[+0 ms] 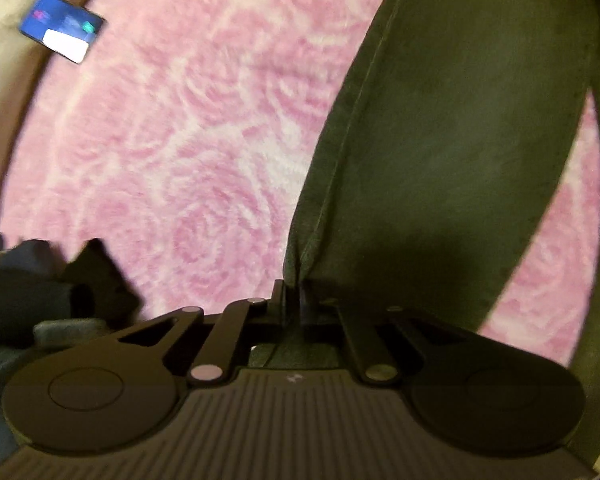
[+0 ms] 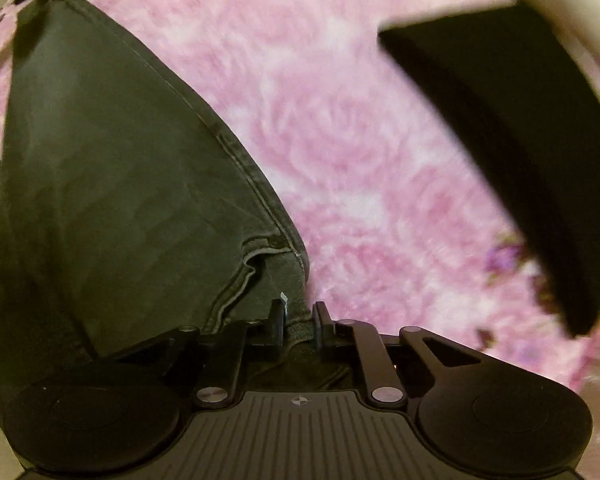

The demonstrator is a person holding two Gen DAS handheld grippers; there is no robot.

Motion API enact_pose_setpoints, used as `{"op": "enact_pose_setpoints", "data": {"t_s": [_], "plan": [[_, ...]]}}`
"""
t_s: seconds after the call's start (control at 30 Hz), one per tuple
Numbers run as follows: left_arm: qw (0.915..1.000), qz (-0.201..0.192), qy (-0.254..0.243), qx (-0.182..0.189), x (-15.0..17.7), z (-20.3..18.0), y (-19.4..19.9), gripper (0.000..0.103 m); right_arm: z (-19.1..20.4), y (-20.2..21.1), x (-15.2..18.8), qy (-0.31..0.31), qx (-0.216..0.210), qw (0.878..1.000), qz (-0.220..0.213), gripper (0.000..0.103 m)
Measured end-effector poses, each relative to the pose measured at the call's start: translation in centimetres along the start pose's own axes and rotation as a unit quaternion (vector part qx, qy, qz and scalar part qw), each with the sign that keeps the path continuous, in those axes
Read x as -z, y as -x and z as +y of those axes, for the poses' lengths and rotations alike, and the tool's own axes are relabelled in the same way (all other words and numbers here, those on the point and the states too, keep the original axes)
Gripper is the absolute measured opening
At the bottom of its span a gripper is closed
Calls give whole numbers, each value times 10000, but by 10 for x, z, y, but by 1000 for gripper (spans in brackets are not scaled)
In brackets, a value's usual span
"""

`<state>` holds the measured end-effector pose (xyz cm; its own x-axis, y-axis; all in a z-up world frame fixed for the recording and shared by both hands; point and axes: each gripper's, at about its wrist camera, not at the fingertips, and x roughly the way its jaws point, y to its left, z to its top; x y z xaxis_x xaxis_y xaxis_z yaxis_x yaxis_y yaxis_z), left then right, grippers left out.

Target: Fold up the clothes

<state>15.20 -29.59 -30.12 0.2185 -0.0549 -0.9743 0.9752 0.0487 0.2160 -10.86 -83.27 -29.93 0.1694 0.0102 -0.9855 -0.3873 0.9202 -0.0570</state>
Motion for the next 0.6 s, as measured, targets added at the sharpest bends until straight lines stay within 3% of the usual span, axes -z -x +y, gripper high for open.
{"op": "enact_pose_setpoints", "data": {"t_s": [0.17,0.27,0.33,0.43,0.53,0.6], "plan": [[9978,-502,-14,-439,22,-39,87,3,82,88,49,231,1139,9892,-893,12],[9947,-854,14,-564,54,-86,136,3,135,137,83,343,1770,9741,-1365,12],[9945,-922,-30,-492,80,-130,158,3,189,151,122,320,1962,9700,-1397,12],[9964,-791,-167,-241,120,-207,174,3,263,139,181,262,1929,9743,-1129,12],[9992,-394,64,10,145,-277,138,3,302,87,213,-63,1697,9827,-734,12],[9996,-122,258,59,151,-313,105,3,315,56,223,-158,1506,9874,-461,20]]}}
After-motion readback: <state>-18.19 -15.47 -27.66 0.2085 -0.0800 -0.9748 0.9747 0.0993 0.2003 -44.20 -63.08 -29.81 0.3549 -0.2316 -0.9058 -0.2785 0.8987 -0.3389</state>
